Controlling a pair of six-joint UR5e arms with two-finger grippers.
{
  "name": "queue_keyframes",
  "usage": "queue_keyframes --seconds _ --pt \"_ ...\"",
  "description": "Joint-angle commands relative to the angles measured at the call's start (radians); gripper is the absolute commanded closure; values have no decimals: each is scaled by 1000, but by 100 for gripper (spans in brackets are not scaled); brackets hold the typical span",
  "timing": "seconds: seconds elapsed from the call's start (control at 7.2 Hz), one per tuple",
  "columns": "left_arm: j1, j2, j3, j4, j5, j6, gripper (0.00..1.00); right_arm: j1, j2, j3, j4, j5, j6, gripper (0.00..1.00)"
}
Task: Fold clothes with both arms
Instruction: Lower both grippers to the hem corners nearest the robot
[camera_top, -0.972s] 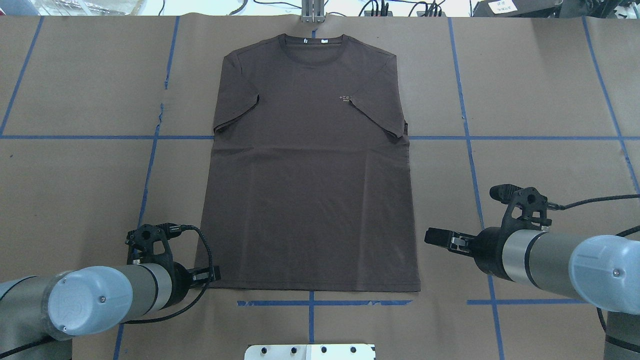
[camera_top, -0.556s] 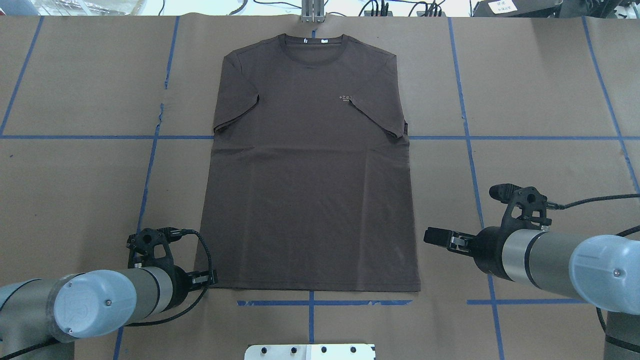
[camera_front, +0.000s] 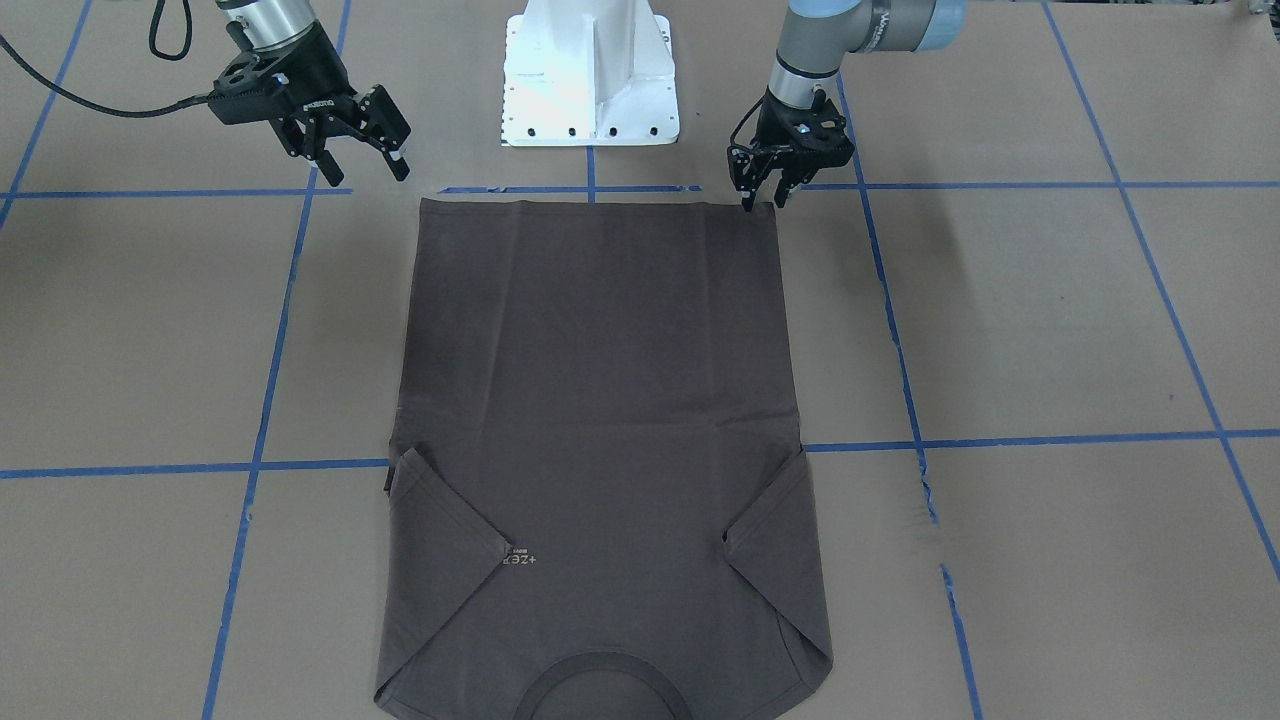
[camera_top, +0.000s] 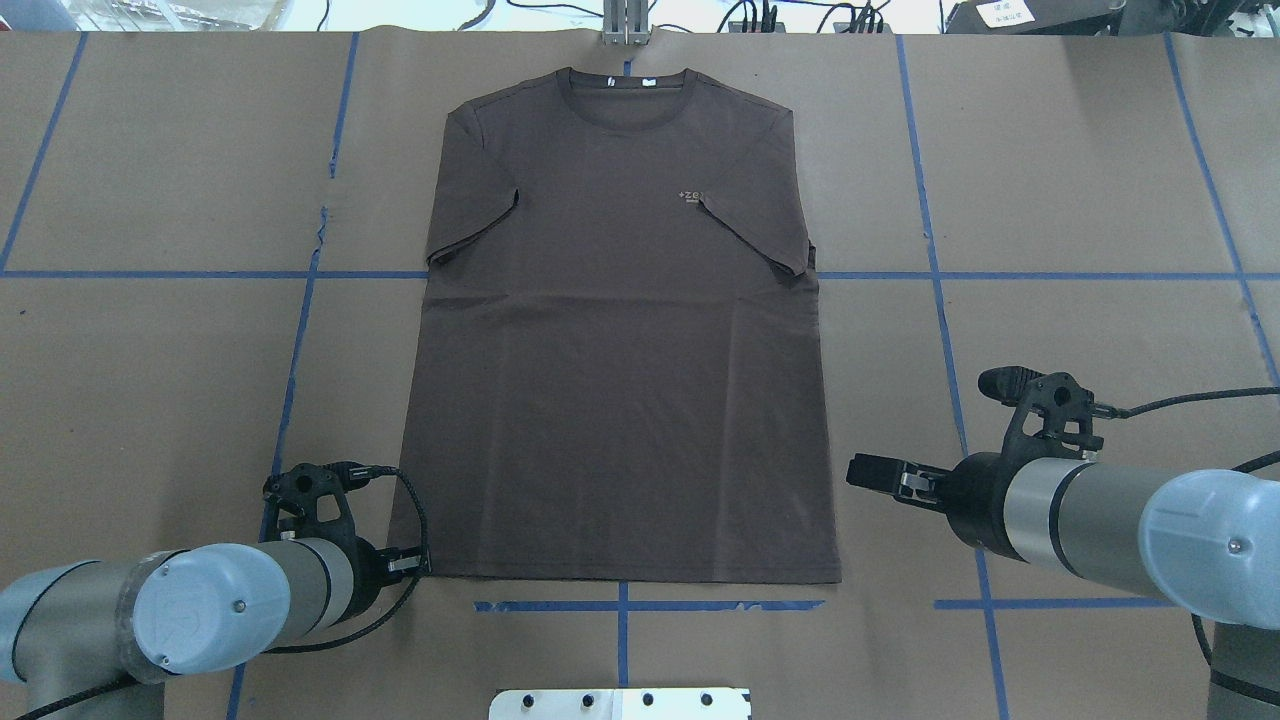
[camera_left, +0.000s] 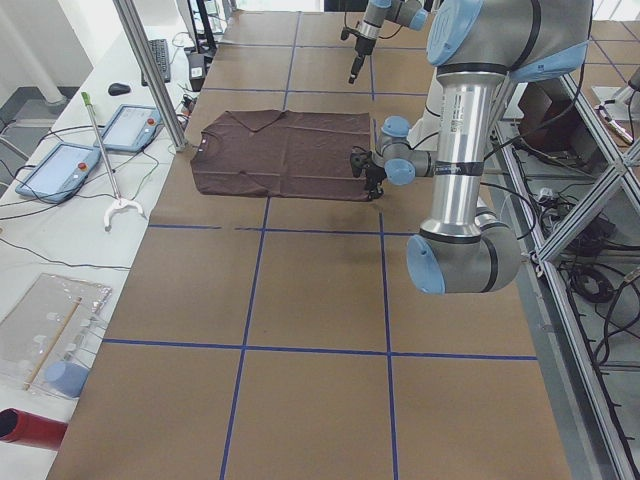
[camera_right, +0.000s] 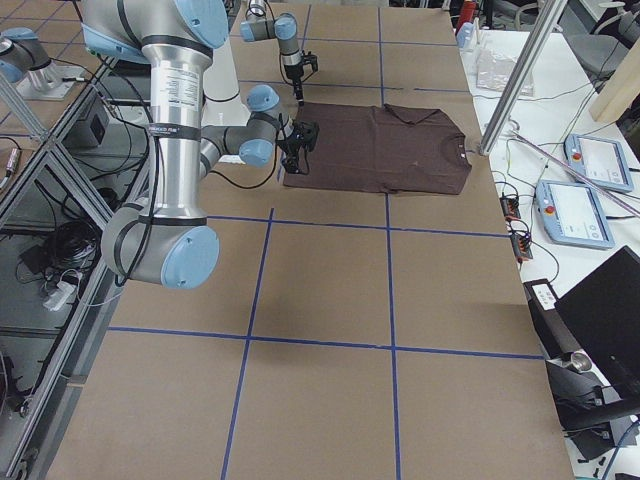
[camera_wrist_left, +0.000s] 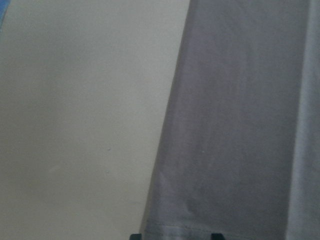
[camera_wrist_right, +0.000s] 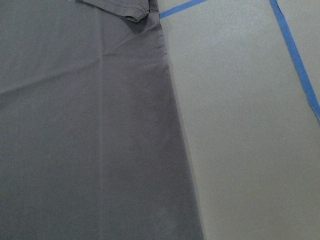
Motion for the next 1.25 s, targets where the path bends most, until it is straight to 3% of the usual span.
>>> queue_keyframes --seconds 0.0,0.14,0.42,0.83,1.11 --pt "0 -1 5 1 0 0 52 0 0 0 0 0 -2 1" --pt "0 -3 3 -1 -3 -1 75 0 0 0 0 0 0 1" --pt "0 -1 3 -2 -3 -1 100 0 0 0 0 0 0 1" --pt "-1 -1 -4 -1 -3 -1 100 -2 0 0 -2 -8 0 3" --pt "-1 -6 -18 -1 -5 -1 100 -8 35 0 -106 -44 29 15"
